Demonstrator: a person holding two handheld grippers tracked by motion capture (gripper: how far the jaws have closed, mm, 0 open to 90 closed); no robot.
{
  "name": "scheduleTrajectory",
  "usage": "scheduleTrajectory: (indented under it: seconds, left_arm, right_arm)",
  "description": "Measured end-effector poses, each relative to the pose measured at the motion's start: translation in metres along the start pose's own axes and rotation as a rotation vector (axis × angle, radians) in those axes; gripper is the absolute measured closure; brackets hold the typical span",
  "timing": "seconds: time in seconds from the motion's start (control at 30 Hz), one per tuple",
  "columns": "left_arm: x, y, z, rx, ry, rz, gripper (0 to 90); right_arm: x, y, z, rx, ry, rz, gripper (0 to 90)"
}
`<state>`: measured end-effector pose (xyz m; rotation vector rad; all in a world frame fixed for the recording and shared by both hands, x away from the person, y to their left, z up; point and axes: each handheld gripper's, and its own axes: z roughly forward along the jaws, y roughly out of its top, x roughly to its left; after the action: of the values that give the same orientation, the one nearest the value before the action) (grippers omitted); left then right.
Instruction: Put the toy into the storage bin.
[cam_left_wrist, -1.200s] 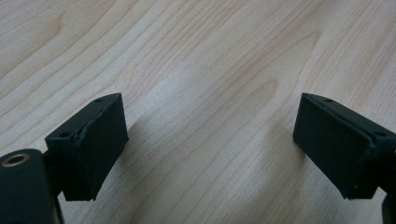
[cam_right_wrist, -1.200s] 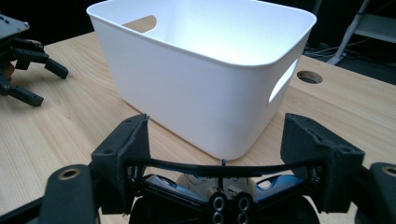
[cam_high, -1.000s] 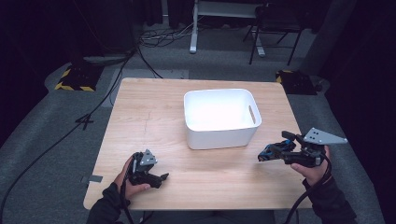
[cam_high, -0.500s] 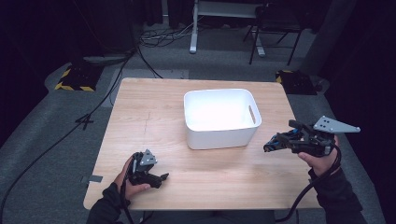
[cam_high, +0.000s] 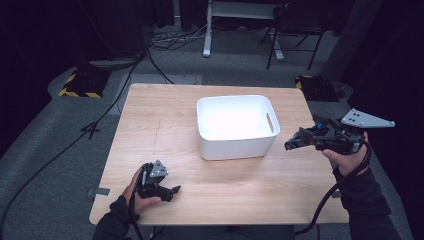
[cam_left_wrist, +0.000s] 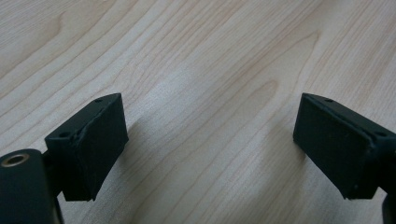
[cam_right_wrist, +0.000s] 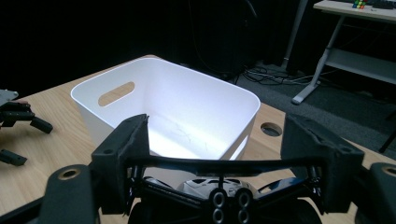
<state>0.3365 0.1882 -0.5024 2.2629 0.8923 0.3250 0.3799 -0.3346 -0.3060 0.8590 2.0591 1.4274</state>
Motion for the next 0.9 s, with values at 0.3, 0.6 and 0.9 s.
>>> scheduleTrajectory:
  seconds: [0.3,0.6,0.9]
  left_arm:
    - [0.0,0.0,0.0,0.0,0.0,0.0,10.2]
    - [0.0,0.0,0.0,0.0,0.0,0.001,10.2]
    - [0.0,0.0,0.0,0.0,-0.002,0.0,10.2]
  right_arm:
    - [-0.001,0.016,0.004,-0.018,0.004,-0.007,24.7]
    - [-0.003,0.037,0.008,-0.029,0.009,-0.018,24.7]
    - [0.0,0.06,0.021,-0.034,0.008,-0.038,24.7]
